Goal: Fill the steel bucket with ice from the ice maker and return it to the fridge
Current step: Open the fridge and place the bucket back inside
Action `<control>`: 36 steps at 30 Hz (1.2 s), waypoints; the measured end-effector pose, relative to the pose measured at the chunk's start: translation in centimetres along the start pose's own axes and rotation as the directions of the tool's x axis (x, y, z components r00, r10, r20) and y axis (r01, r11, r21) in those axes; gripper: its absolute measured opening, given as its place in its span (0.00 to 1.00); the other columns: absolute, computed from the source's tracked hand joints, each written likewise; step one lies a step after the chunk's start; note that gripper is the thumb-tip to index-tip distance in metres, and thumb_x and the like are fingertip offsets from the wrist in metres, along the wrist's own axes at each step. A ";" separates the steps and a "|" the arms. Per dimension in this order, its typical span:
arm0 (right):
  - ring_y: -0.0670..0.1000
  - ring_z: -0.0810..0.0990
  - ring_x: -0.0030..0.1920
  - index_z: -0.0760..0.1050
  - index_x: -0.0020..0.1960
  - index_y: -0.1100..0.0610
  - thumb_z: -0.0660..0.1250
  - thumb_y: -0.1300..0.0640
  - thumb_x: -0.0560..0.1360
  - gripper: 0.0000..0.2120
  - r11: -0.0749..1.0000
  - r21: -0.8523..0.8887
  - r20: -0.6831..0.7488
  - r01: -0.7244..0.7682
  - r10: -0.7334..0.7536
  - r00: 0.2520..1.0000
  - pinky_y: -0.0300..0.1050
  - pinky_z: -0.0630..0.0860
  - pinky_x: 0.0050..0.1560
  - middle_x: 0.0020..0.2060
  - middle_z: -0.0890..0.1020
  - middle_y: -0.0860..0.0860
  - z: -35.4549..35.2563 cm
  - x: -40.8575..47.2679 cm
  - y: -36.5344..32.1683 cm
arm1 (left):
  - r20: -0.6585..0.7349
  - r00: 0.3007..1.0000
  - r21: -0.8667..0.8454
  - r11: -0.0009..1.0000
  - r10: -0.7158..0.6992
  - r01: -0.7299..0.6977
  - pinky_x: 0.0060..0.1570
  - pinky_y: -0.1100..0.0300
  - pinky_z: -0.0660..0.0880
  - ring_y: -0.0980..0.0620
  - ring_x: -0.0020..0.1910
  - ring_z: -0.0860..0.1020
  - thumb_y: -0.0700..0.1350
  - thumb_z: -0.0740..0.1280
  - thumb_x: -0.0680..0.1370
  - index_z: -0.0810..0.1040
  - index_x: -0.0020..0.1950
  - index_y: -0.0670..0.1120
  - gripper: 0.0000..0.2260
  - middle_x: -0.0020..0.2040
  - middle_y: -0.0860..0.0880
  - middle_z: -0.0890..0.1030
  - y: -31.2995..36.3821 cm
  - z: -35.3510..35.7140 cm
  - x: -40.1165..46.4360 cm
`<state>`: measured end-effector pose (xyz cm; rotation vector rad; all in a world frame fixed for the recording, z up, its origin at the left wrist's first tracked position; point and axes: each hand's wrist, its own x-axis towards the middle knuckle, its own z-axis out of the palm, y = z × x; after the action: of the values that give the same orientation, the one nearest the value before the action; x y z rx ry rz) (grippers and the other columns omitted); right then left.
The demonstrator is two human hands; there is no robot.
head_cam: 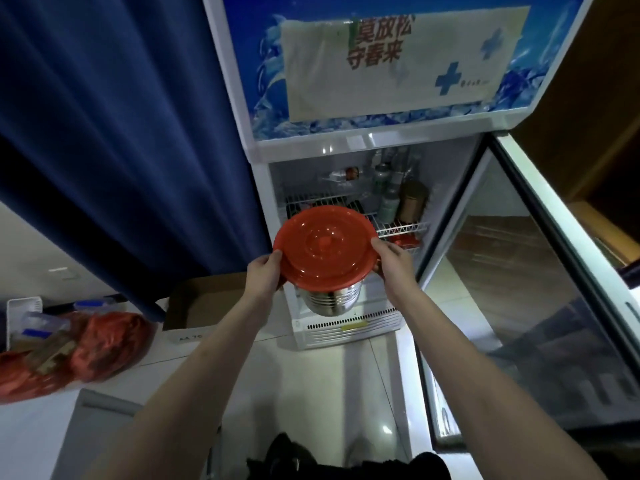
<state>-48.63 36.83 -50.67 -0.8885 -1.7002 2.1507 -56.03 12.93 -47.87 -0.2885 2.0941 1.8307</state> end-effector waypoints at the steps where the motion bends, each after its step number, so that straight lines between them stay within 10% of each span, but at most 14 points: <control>1: 0.55 0.86 0.49 0.81 0.60 0.62 0.71 0.52 0.81 0.15 1.000 -0.006 -0.011 -0.002 0.002 1.000 0.46 0.83 0.49 0.48 0.86 0.56 -0.5 0.8 -0.3 | 0.005 1.000 0.006 1.000 0.001 -0.001 0.49 0.45 0.80 0.41 0.43 0.81 0.49 0.62 0.84 0.81 0.49 0.41 0.14 0.40 0.42 0.83 0.1 0.9 0.6; 13: 0.43 0.76 0.28 0.76 0.41 0.54 0.70 0.53 0.81 0.11 1.000 -0.009 -0.030 -0.014 0.014 0.999 0.38 0.73 0.36 0.24 0.78 0.42 -1.7 11.2 -2.0 | 0.028 0.999 -0.098 0.994 -0.035 0.038 0.60 0.44 0.81 0.41 0.51 0.83 0.44 0.64 0.85 0.77 0.52 0.41 0.08 0.53 0.39 0.83 2.4 7.6 9.0; 25: 0.47 0.78 0.32 0.78 0.43 0.54 0.70 0.48 0.80 0.12 0.996 -0.067 -0.077 0.057 -0.062 0.995 0.43 0.73 0.37 0.28 0.80 0.45 -0.4 19.9 -3.7 | 0.086 0.996 -0.201 0.980 0.023 -0.005 0.61 0.44 0.80 0.41 0.59 0.81 0.43 0.64 0.84 0.77 0.52 0.42 0.06 0.59 0.38 0.81 3.7 11.0 16.2; 30: 0.43 0.76 0.23 0.75 0.45 0.57 0.70 0.52 0.80 0.10 0.994 -0.051 -0.069 0.095 -0.099 0.993 0.38 0.71 0.28 0.26 0.78 0.46 -0.4 23.1 -3.6 | 0.076 0.994 -0.203 0.977 0.078 -0.061 0.45 0.51 0.81 0.43 0.57 0.81 0.45 0.66 0.83 0.77 0.60 0.40 0.10 0.56 0.41 0.81 4.2 12.1 19.1; 36: 0.58 0.86 0.55 0.74 0.68 0.62 0.76 0.43 0.71 0.34 0.994 -0.003 -0.061 0.105 -0.106 0.993 0.51 0.83 0.55 0.54 0.86 0.56 0.7 26.4 -3.7 | 0.084 0.991 -0.274 0.958 0.106 -0.079 0.57 0.45 0.81 0.42 0.58 0.82 0.45 0.68 0.83 0.76 0.65 0.39 0.14 0.58 0.39 0.82 4.2 12.3 21.6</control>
<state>-70.24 51.78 -54.96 -0.8355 -1.6792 2.0348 -75.96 27.23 -53.65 -0.1643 1.8196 2.1433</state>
